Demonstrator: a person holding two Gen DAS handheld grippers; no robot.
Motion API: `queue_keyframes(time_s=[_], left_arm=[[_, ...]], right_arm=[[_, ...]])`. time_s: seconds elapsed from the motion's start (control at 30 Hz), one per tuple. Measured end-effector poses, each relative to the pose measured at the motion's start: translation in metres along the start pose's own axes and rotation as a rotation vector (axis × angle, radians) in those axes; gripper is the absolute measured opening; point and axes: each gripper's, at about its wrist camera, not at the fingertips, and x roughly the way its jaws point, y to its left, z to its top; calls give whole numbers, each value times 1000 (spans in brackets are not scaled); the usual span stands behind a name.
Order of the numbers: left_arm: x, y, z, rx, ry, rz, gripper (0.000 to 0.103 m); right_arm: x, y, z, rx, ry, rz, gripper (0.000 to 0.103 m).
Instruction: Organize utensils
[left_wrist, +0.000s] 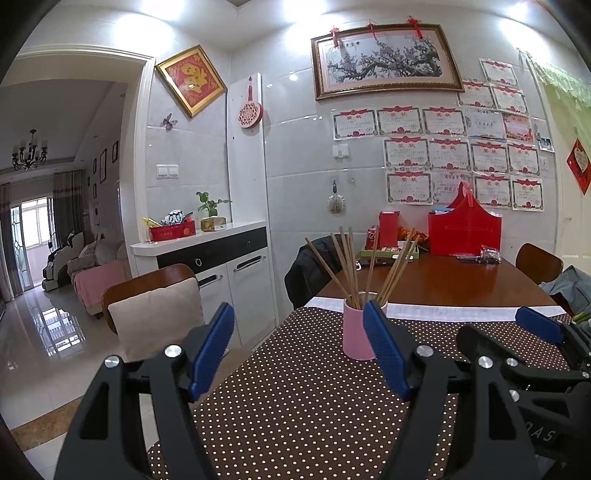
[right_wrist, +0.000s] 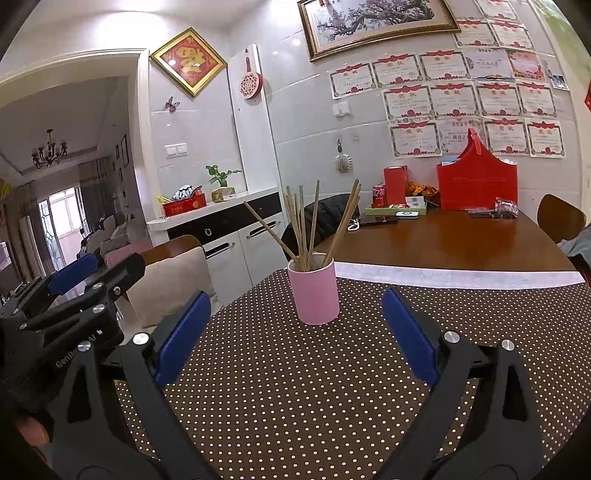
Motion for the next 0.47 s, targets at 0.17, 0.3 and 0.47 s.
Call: queue_keyframes(time_s=[0.17,0.3,0.47], left_arm=[[2,-3,1,1,3,0,71],[5,-4,0,-1,15,-1,71],[16,-7,-4,4,41,4,71]], right_arm=[[-1,-1,-1,0,1,-2,92],[-1,-1,-1,1,4,-1,92],[3,-5,-1,-3,16,-6,92]])
